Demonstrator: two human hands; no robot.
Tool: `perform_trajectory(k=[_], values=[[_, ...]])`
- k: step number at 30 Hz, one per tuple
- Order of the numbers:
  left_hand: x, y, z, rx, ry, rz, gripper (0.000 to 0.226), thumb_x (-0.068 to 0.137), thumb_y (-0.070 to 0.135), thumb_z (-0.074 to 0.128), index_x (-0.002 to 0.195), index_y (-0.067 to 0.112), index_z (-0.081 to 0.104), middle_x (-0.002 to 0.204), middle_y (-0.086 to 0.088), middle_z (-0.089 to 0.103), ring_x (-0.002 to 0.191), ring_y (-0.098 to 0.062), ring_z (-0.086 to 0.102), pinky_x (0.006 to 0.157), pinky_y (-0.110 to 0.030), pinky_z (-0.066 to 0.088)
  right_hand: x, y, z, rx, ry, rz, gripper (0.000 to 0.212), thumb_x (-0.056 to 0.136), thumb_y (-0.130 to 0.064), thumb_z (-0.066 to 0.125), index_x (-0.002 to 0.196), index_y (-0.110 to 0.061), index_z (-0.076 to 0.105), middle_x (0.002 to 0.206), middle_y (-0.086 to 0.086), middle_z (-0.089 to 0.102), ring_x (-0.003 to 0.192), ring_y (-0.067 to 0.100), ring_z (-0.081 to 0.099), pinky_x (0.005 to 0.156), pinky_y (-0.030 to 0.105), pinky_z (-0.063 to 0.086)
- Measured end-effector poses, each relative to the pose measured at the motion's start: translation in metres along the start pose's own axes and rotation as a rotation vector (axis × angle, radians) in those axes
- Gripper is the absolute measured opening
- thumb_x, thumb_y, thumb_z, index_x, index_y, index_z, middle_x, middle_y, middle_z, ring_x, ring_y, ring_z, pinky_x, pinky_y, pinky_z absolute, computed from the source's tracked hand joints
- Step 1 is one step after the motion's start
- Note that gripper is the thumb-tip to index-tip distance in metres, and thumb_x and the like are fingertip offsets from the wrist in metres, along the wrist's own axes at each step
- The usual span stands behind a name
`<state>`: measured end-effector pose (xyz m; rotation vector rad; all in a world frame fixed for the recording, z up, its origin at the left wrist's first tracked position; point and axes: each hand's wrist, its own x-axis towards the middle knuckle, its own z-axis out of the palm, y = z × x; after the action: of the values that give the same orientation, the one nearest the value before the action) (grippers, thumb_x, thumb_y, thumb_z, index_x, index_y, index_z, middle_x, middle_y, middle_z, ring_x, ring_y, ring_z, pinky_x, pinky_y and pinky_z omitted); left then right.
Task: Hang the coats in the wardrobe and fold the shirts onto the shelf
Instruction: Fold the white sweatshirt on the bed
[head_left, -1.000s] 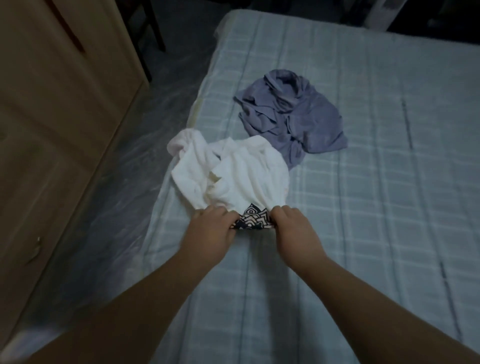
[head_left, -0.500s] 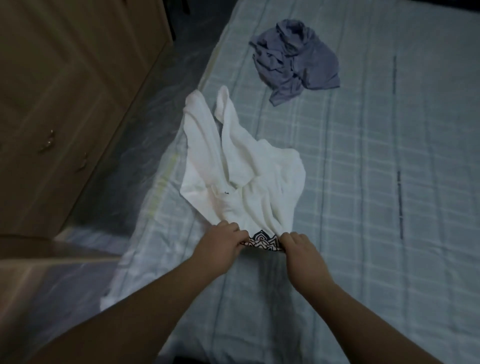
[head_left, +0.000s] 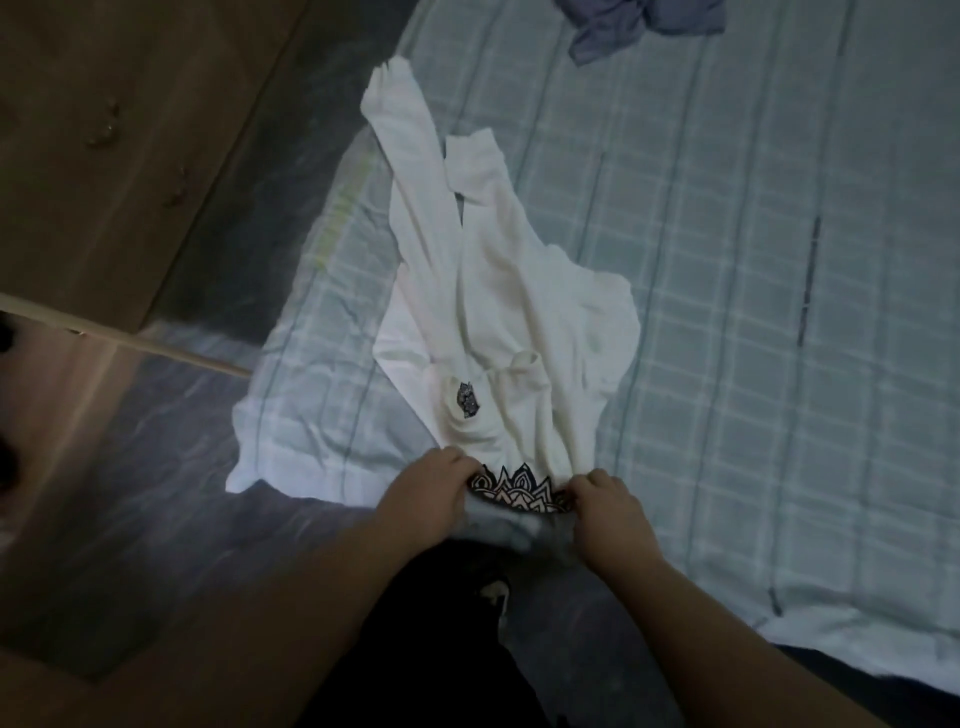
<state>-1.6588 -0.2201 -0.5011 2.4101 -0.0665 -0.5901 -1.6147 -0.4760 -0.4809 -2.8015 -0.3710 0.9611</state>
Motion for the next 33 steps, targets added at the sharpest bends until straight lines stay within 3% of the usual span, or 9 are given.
perform_trajectory(k=[3,6,9,12,15,19,24,29,33], values=[[0.012,-0.018,-0.027,-0.092,0.194,-0.076,0.045,0.078,0.002,0.051,0.119,0.018,0.059,0.118,-0.005,0.057,0.108,-0.024,0.052,0.091,-0.037,0.047,0.028,-0.022,-0.021,0.074,0.182,-0.025,0.031,0.075,-0.007,0.054,0.104,-0.015,0.063,0.106,0.007,0.056,0.100,0.030,0.052,0.080,0.041,0.049],[0.035,-0.036,-0.057,-0.094,0.306,-0.157,0.060,0.076,-0.007,0.051,0.132,0.014,0.051,0.130,-0.010,0.052,0.117,-0.029,0.048,0.099,-0.042,0.043,0.061,-0.052,-0.046,0.189,0.333,-0.138,0.045,0.071,0.008,0.053,0.110,-0.013,0.062,0.116,0.007,0.056,0.105,0.027,0.048,0.085,0.038,0.047],[0.064,-0.056,-0.074,-0.018,0.216,-0.078,0.071,0.073,-0.007,0.056,0.140,0.015,0.047,0.141,-0.010,0.048,0.128,-0.030,0.043,0.108,-0.039,0.034,0.100,-0.073,-0.066,0.142,0.338,-0.225,0.060,0.072,0.004,0.055,0.128,-0.017,0.056,0.133,0.004,0.054,0.120,0.027,0.045,0.098,0.040,0.042],[0.085,-0.064,-0.079,0.146,-0.002,0.048,0.064,0.077,0.007,0.067,0.137,0.022,0.050,0.139,-0.002,0.052,0.128,-0.027,0.043,0.106,-0.040,0.036,0.128,-0.081,-0.071,-0.111,0.111,-0.257,0.058,0.084,-0.014,0.061,0.139,-0.025,0.047,0.138,-0.001,0.053,0.128,0.025,0.043,0.102,0.042,0.037],[0.094,-0.062,-0.078,0.268,-0.126,-0.009,0.050,0.086,0.021,0.065,0.134,0.026,0.052,0.126,-0.003,0.058,0.117,-0.027,0.047,0.094,-0.039,0.037,0.134,-0.079,-0.066,-0.363,0.002,-0.160,0.043,0.088,-0.021,0.058,0.128,-0.028,0.046,0.120,-0.003,0.061,0.113,0.024,0.052,0.090,0.043,0.037],[0.086,-0.063,-0.080,0.285,-0.024,0.004,0.022,0.090,0.035,0.060,0.107,0.022,0.066,0.099,-0.005,0.062,0.098,-0.028,0.051,0.080,-0.038,0.041,0.110,-0.062,-0.062,-0.288,0.043,0.006,0.023,0.088,-0.015,0.049,0.104,-0.031,0.050,0.102,-0.005,0.064,0.100,0.023,0.056,0.081,0.042,0.031],[0.050,-0.061,-0.103,0.112,0.145,0.057,0.011,0.084,0.030,0.062,0.082,0.019,0.066,0.082,0.002,0.063,0.080,-0.023,0.058,0.070,-0.038,0.047,0.056,-0.030,-0.076,-0.227,0.208,0.136,0.027,0.084,-0.010,0.046,0.096,-0.031,0.057,0.085,-0.008,0.053,0.088,0.021,0.060,0.076,0.038,0.029],[0.002,-0.013,-0.138,-0.021,0.210,-0.005,0.008,0.094,0.036,0.056,0.095,0.033,0.063,0.080,0.009,0.068,0.074,-0.013,0.061,0.065,-0.034,0.049,-0.009,0.001,-0.120,-0.139,0.451,0.118,0.034,0.086,-0.006,0.050,0.109,-0.026,0.065,0.085,-0.003,0.052,0.070,0.024,0.057,0.076,0.040,0.042],[-0.035,0.059,-0.165,0.033,0.398,0.072,0.015,0.095,0.017,0.055,0.098,0.024,0.067,0.090,0.005,0.071,0.081,-0.018,0.061,0.071,-0.032,0.042,-0.078,0.014,-0.169,0.004,0.635,0.084,0.034,0.088,-0.003,0.046,0.104,-0.025,0.066,0.081,-0.004,0.046,0.061,0.023,0.049,0.069,0.040,0.046]])
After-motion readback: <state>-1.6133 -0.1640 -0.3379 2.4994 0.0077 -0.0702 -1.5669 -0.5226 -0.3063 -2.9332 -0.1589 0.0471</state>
